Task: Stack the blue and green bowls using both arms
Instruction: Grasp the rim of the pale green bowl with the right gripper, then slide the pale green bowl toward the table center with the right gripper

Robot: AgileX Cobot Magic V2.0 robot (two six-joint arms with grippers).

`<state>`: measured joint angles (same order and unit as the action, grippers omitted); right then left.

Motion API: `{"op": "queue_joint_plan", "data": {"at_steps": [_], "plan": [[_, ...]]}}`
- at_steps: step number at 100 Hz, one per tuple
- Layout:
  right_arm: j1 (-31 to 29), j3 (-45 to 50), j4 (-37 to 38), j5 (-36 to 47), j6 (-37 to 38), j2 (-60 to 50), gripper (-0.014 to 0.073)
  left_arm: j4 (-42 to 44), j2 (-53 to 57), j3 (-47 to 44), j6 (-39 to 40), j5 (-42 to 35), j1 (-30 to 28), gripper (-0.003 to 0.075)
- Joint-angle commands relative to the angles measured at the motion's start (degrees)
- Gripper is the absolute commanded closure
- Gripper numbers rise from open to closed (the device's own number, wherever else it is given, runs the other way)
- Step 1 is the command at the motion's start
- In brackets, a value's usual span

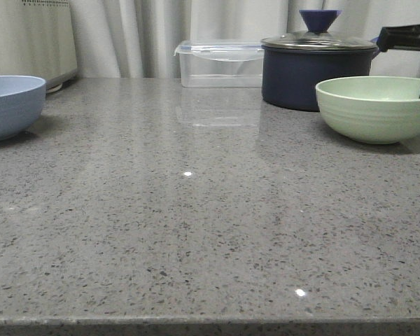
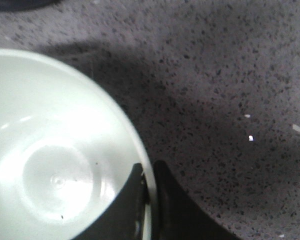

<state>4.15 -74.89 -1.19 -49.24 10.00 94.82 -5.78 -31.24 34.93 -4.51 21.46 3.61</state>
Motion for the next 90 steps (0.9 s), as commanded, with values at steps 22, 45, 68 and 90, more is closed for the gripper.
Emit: {"op": "queue_joint_plan", "data": {"at_steps": [22,45,68,90], "plan": [[0.7,-3.2,-1.1,0.0,-2.0,-3.2,0.0673,-0.6,-0.5,1.6,0.7,-4.5,0.2,0.0294],[7.4,-6.3,-11.8,-0.5,-9.5,-3.2,0.0673,-0.6,-0.5,1.6,0.7,-4.5,0.2,0.0294],[16.6,-10.4,-13.3,1.2,-9.6,1.4,0.0673,-0.6,-0.5,1.6,0.7,-4.1,0.2,0.0294],[22.0,-16.2,-14.2,2.8,-9.6,7.1,0.0673,-0.6,-0.5,1.6,0.7,-4.1,0.2,0.0294]]}}
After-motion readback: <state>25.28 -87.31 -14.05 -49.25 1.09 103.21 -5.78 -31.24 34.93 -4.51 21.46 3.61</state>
